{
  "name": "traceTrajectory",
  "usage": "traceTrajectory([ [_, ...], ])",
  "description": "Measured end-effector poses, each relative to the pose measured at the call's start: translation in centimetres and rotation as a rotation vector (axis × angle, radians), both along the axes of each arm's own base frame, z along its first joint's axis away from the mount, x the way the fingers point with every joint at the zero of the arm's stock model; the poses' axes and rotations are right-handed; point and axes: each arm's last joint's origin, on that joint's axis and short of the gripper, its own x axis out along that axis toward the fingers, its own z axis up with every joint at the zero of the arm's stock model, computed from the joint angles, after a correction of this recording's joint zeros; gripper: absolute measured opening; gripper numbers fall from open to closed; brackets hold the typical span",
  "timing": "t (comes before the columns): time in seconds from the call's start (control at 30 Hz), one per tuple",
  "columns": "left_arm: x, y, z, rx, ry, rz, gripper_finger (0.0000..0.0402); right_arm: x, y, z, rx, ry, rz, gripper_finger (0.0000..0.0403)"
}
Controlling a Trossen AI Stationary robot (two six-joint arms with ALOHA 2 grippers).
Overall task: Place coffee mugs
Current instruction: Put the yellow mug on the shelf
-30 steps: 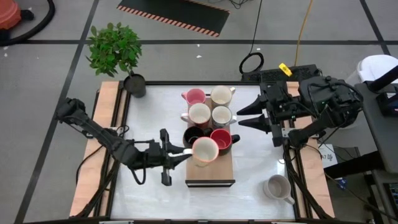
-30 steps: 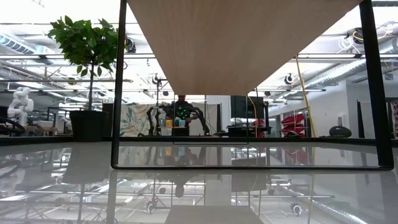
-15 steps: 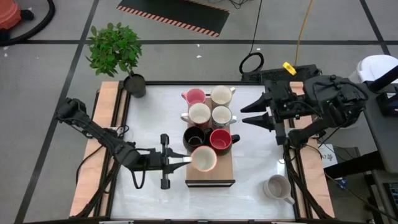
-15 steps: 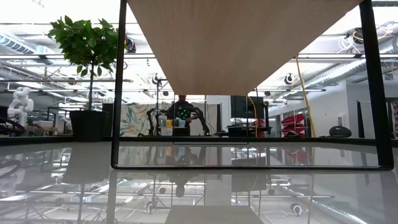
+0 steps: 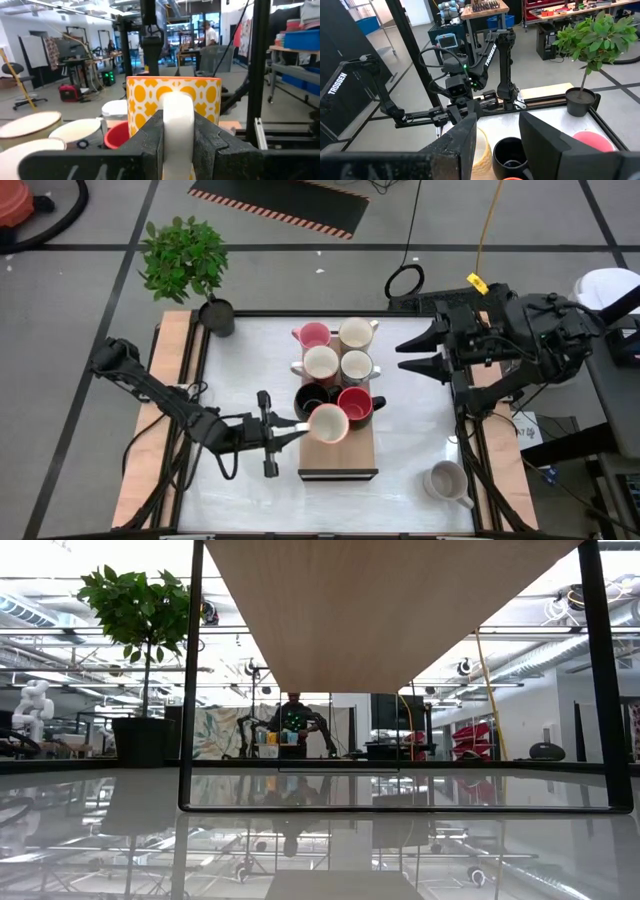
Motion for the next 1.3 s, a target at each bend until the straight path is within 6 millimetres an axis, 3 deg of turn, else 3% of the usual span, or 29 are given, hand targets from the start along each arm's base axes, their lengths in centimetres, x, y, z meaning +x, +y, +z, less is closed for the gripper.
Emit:
traceTrajectory([
  [0.67, -2.1, -0.5, -5.2, -0.062, 0.035, -0.057, 0.0064, 0.0, 0.0, -0.2, -0.028, 0.017, 0.011, 0.0137],
  [1.1, -1.9, -0.6, -5.9, -0.008, 0.056, -0.084, 0.0064, 0.0, 0.0, -0.2, -0.028, 0.016, 0.012, 0.0137],
  [1.3, -0.9, -1.2, -7.3, -0.024, 0.035, -0.083, 0.0064, 0.0, 0.0, -0.2, -0.024, 0.016, 0.011, 0.0137],
])
